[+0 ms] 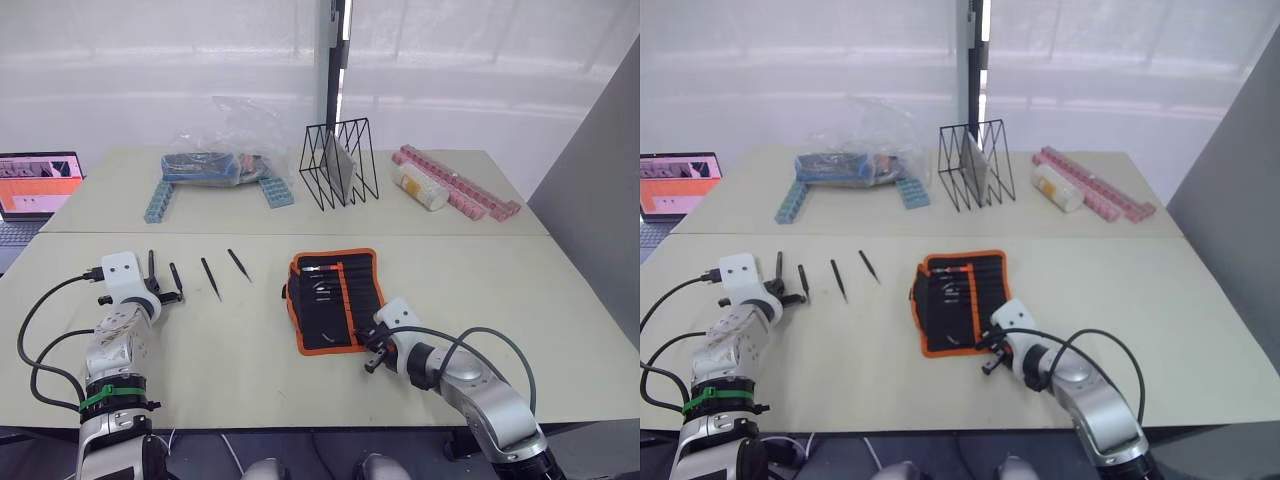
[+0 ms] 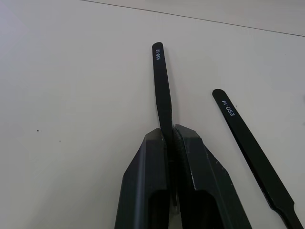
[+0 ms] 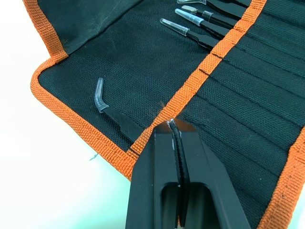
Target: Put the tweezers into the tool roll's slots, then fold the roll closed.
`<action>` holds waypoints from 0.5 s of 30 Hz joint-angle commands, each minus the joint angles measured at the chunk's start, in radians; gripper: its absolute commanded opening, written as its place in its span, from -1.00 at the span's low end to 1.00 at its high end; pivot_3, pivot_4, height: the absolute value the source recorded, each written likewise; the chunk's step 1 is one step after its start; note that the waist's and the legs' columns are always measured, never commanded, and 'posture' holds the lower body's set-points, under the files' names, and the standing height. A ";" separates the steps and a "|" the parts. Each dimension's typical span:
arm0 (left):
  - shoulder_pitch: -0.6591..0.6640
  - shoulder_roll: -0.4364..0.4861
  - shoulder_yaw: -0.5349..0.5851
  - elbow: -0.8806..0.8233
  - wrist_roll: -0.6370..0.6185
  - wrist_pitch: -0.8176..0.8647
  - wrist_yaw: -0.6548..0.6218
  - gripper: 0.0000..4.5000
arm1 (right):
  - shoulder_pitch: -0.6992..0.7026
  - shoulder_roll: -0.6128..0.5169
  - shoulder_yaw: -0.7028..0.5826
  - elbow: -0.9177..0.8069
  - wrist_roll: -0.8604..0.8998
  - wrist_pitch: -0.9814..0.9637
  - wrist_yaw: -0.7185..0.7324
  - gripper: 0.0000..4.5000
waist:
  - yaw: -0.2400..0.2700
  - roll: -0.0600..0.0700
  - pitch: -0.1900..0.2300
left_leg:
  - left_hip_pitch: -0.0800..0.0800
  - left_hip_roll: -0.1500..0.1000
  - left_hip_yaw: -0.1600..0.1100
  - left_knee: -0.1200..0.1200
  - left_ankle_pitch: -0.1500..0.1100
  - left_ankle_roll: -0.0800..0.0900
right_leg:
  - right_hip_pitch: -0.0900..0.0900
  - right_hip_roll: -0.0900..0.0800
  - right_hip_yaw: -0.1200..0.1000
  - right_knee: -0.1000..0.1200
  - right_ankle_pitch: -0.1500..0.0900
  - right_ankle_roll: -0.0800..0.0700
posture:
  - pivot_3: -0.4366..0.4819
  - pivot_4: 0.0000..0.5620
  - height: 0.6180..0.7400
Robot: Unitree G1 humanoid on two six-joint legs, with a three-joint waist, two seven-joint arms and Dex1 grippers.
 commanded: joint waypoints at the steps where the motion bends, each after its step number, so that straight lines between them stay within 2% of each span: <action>1: 0.016 -0.003 0.020 0.004 -0.016 0.008 0.022 -0.98 | 0.020 -0.001 0.035 0.008 0.003 0.039 0.002 -1.00 | 0.000 0.000 0.000 | 0.000 0.000 0.000 0.000 0.000 0.000 | 0.000 0.000 0.000 0.000 0.000 0.000 | -0.05 -0.47 0.95; 7: 0.061 0.038 0.037 -0.117 -0.026 -0.084 -0.019 -0.98 | 0.034 -0.012 0.038 0.000 -0.001 0.047 -0.004 -1.00 | -0.007 -0.001 0.001 | -0.002 0.000 0.000 -0.001 0.000 0.000 | -0.002 0.000 0.000 -0.001 0.000 0.000 | -0.05 -0.47 0.95; 13: 0.121 0.135 0.002 -0.301 -0.073 -0.133 -0.207 -0.98 | 0.065 -0.009 0.046 0.010 -0.009 0.034 -0.019 -1.00 | -0.005 -0.005 0.000 | -0.015 0.000 -0.001 -0.002 0.001 -0.001 | -0.015 0.000 -0.001 -0.001 0.001 -0.001 | -0.05 -0.47 0.95; 15: 0.111 0.152 -0.020 -0.357 -0.114 -0.125 -0.284 -0.98 | 0.079 -0.005 0.050 0.028 -0.013 0.019 -0.024 -1.00 | -0.004 -0.004 0.000 | -0.014 0.000 -0.001 -0.002 0.001 -0.001 | -0.015 -0.001 -0.001 -0.001 0.001 -0.001 | -0.05 -0.47 0.95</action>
